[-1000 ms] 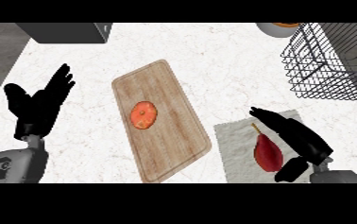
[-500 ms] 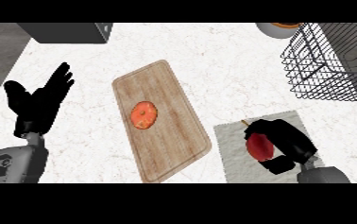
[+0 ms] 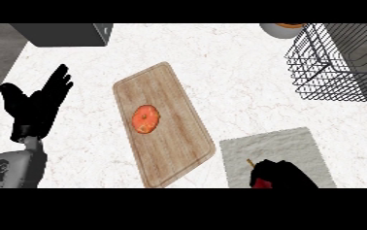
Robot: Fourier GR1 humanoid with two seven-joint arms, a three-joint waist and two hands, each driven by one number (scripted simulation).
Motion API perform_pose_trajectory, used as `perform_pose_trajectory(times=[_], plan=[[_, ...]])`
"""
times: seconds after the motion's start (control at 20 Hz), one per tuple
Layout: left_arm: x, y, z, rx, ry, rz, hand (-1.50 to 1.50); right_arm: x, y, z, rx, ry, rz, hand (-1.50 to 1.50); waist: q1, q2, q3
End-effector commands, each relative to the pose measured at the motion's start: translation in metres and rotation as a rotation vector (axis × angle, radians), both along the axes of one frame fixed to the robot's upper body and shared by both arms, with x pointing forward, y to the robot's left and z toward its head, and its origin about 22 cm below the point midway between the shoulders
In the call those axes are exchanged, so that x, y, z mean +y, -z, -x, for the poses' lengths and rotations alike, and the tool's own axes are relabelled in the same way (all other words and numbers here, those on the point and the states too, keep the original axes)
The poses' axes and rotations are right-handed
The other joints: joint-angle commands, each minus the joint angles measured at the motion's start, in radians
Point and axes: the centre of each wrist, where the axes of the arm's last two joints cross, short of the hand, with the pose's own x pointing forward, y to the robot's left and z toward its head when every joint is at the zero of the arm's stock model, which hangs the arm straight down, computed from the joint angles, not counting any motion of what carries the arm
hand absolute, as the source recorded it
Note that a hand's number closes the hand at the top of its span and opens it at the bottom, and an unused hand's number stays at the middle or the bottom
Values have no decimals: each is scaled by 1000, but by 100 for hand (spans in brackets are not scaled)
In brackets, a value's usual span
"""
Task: Pick the pear from the placemat and place it in the basket
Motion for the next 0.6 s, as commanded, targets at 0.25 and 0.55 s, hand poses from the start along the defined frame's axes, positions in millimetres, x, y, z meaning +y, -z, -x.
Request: perform_pose_trajectory(times=[0.25, 0.55], plan=[[-12, -10, -12, -15, -13, -8, 0, 14, -25, 80, 48, 51, -125, 150, -2, 7, 4], [3, 12, 21, 24, -5, 12, 0, 26, -55, 101, -68, 48, -598, 150, -4, 2, 4]])
